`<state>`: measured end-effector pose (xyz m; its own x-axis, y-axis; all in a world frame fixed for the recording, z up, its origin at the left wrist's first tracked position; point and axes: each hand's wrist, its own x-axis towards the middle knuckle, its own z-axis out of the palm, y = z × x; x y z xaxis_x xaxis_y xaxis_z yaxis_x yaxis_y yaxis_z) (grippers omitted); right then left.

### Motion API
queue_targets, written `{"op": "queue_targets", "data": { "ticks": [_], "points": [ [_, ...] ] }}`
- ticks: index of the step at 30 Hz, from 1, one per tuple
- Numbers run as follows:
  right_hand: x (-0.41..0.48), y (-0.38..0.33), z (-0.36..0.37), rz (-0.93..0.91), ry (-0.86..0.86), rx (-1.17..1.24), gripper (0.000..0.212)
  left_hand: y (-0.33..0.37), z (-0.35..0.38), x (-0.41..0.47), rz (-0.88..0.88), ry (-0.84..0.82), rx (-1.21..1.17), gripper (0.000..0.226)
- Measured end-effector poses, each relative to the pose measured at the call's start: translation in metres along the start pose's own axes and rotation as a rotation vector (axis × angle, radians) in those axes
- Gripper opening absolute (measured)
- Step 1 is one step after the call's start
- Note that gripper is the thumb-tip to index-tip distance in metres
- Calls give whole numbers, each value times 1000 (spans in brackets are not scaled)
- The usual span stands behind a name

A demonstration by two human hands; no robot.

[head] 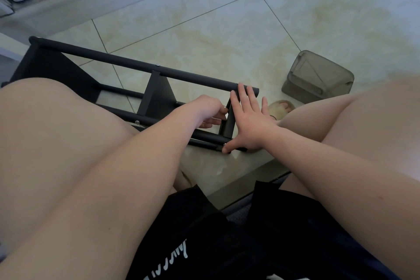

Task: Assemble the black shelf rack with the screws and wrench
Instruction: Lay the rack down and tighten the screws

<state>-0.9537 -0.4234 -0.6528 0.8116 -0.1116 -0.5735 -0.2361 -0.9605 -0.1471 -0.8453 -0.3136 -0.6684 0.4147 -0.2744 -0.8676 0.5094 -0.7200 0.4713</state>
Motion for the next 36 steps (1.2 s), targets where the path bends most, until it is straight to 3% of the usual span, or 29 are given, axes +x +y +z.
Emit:
{"op": "queue_targets", "data": {
  "ticks": [12, 36],
  "points": [
    [2, 3, 3, 4, -2, -1, 159, 3, -1, -7, -62, -62, 111, 13],
    [3, 4, 6, -2, 1, -11, 159, -2, -8, -3, -3, -44, 267, 13]
  ]
}}
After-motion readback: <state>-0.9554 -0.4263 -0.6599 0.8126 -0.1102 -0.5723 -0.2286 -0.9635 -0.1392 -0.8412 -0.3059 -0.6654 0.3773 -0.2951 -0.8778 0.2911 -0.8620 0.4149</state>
